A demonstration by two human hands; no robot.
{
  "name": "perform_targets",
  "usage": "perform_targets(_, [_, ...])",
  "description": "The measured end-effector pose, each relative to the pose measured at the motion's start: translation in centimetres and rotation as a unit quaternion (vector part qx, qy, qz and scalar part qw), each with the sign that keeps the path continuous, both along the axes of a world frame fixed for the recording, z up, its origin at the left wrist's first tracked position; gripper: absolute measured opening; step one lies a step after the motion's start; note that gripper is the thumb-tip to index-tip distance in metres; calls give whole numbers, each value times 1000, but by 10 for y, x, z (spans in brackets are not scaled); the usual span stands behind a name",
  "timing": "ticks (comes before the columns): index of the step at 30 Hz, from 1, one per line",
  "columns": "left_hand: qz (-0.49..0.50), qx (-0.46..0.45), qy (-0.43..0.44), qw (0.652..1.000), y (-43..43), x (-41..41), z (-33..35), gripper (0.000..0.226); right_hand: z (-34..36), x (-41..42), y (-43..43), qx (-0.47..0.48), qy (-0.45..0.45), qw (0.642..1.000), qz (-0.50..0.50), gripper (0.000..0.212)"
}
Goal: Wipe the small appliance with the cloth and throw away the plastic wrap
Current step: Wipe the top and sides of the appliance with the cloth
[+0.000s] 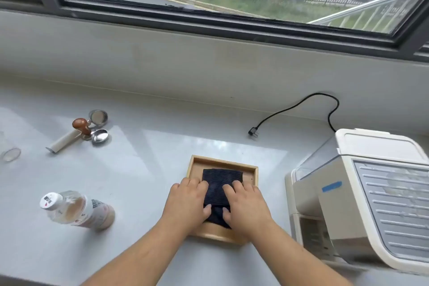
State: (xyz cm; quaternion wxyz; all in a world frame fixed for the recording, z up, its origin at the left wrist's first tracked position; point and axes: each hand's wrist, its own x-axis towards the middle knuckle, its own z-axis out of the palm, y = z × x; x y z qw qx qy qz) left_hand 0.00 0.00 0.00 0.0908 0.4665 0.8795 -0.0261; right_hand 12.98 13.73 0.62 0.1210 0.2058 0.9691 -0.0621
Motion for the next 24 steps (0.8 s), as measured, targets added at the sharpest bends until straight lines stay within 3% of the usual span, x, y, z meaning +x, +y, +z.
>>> perform_targets(8, [-14,-14,-2,1000,1,2,-15,25,-18,-1,0,2,6,1000,15,35])
perform_targets(17, [1,17,-19,1000,5,5,-10,15,-20,-2,2,0,27,1000,15,27])
perform_targets(24, [16,117,-65,991,11,4,3,15,-8,-3,8,5,25,1000,10,29])
